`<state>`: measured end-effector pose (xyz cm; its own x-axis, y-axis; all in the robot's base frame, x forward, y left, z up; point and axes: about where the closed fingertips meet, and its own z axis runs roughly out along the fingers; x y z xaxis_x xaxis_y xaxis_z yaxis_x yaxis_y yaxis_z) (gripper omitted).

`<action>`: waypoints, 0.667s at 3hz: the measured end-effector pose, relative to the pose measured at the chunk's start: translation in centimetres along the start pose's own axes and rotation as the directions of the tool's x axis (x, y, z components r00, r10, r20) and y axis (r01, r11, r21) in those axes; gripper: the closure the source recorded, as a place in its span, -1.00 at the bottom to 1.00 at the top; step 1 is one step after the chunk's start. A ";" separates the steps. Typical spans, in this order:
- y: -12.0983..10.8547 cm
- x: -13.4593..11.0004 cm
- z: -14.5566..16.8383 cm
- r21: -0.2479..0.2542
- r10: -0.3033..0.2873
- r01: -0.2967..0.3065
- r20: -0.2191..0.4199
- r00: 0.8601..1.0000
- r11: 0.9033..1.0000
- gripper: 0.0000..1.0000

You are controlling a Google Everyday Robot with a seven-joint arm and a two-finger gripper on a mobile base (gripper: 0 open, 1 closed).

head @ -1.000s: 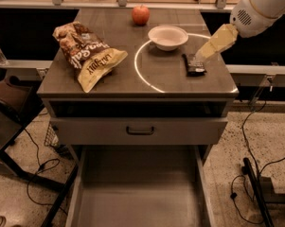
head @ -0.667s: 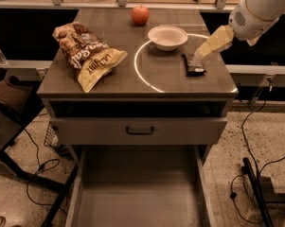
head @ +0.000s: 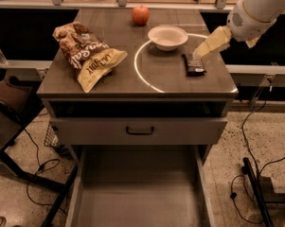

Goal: Place rxbar chocolate into middle drawer

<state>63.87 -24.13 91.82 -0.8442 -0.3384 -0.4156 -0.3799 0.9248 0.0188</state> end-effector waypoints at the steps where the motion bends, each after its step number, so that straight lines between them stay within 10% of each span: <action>1: 0.6 -0.6 1.3 0.050 0.012 -0.011 -0.030 0.999 0.999 -1.00; 2: 1.6 -2.1 4.8 0.166 0.028 -0.011 -0.104 0.994 0.986 -1.00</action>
Offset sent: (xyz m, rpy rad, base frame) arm 0.0589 0.0553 -0.0608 -0.3345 0.0836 -0.1522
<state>66.89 -21.10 88.36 -0.8895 -0.3284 -0.3177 -0.3028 0.9444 -0.1283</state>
